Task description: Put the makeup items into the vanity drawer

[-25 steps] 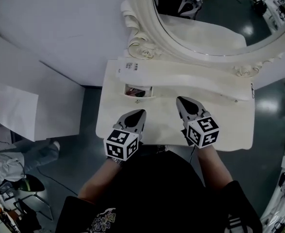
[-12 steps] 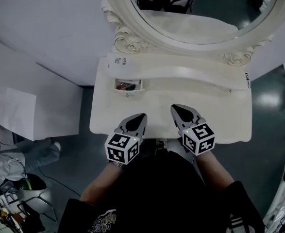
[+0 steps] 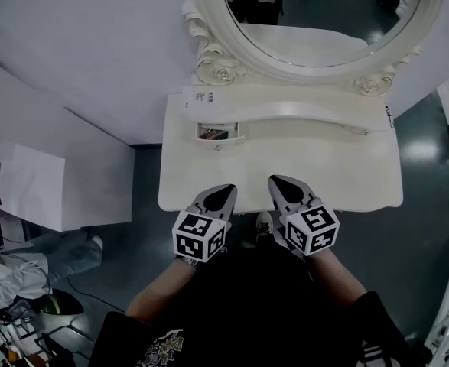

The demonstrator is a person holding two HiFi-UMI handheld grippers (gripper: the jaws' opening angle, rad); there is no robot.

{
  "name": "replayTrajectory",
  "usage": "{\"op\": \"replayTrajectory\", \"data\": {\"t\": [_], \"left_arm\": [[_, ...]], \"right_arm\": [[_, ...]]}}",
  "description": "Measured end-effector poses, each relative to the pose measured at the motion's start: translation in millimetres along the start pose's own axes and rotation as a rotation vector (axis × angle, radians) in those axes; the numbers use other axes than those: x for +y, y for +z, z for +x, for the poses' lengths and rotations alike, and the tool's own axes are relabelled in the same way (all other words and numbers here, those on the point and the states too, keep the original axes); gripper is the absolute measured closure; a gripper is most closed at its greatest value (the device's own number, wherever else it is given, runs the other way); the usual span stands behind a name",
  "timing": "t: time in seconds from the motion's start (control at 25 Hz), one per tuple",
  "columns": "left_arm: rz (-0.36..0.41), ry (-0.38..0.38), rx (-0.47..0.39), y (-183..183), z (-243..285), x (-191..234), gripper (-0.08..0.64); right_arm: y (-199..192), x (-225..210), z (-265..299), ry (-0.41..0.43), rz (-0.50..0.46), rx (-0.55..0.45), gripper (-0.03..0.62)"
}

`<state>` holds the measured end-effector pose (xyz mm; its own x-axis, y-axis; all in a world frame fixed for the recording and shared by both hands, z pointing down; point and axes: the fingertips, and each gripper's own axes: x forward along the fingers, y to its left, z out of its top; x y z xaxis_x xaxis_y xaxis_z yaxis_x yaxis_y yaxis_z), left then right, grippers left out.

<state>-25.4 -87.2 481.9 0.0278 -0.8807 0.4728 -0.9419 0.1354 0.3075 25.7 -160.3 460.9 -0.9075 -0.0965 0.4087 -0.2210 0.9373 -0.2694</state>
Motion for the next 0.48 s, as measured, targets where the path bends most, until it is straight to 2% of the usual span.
{"op": "replayTrajectory", "data": {"t": [0.48], "left_arm": [[0.044,-0.064,-0.007,-39.3,-70.0,-8.2,0.552]], "right_arm": [[-38.4,85.2,-36.4,-0.076,0.013,-0.024,0.563]]}}
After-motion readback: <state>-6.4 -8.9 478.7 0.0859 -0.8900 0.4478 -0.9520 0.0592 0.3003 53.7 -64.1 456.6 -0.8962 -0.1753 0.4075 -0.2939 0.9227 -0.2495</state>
